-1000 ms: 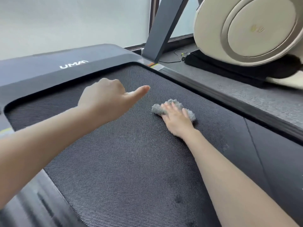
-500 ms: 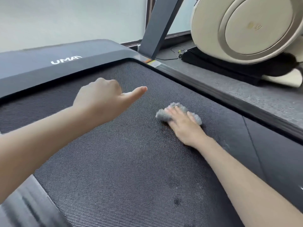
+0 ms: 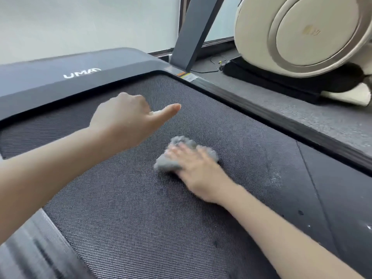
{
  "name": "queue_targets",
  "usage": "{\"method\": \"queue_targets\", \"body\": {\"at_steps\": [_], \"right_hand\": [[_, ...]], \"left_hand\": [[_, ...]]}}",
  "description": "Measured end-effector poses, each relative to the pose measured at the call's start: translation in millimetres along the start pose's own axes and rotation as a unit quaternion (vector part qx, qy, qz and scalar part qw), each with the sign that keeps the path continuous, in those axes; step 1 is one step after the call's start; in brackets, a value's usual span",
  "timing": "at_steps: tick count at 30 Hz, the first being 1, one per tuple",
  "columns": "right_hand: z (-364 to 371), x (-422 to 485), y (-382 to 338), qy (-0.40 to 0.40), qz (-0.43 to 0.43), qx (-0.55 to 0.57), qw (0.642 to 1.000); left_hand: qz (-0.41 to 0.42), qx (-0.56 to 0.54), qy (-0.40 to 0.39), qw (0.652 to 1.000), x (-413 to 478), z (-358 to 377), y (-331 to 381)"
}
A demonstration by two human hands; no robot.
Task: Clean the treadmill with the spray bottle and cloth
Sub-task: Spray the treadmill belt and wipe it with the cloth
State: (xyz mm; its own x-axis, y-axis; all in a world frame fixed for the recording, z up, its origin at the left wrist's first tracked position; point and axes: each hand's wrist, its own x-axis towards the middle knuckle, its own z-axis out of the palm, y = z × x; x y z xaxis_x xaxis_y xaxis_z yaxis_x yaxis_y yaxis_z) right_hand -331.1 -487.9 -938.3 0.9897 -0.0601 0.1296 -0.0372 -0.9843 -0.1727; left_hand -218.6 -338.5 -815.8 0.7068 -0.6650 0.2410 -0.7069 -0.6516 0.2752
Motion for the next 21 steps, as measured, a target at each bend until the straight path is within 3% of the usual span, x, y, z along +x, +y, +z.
{"method": "queue_targets", "body": {"at_steps": [4, 7, 9, 12, 15, 19, 21], "right_hand": [[-17, -11, 123, 0.026, 0.279, -0.021, 0.96], [-16, -18, 134, -0.026, 0.358, -0.037, 0.933], [-12, -18, 93, -0.002, 0.306, -0.015, 0.952], [-2, -37, 4, 0.041, 0.098, 0.029, 0.994], [15, -68, -59, 0.017, -0.065, 0.004, 0.998], [-5, -55, -18, -0.016, -0.078, 0.032, 0.996], [-21, -47, 36, 0.016, 0.05, 0.024, 0.998]], "left_hand": [[-0.012, -0.009, -0.003, 1.0, 0, -1, -4], [-0.015, -0.02, -0.001, 1.0, 3, -4, -4], [-0.014, -0.024, -0.001, 1.0, 5, -6, -1], [-0.005, -0.02, 0.003, 1.0, 7, -4, 3], [0.006, -0.016, 0.001, 1.0, 5, -2, 5], [0.015, -0.004, 0.004, 1.0, 2, -2, -1], [0.012, -0.004, -0.002, 1.0, 0, -2, -6]]}}
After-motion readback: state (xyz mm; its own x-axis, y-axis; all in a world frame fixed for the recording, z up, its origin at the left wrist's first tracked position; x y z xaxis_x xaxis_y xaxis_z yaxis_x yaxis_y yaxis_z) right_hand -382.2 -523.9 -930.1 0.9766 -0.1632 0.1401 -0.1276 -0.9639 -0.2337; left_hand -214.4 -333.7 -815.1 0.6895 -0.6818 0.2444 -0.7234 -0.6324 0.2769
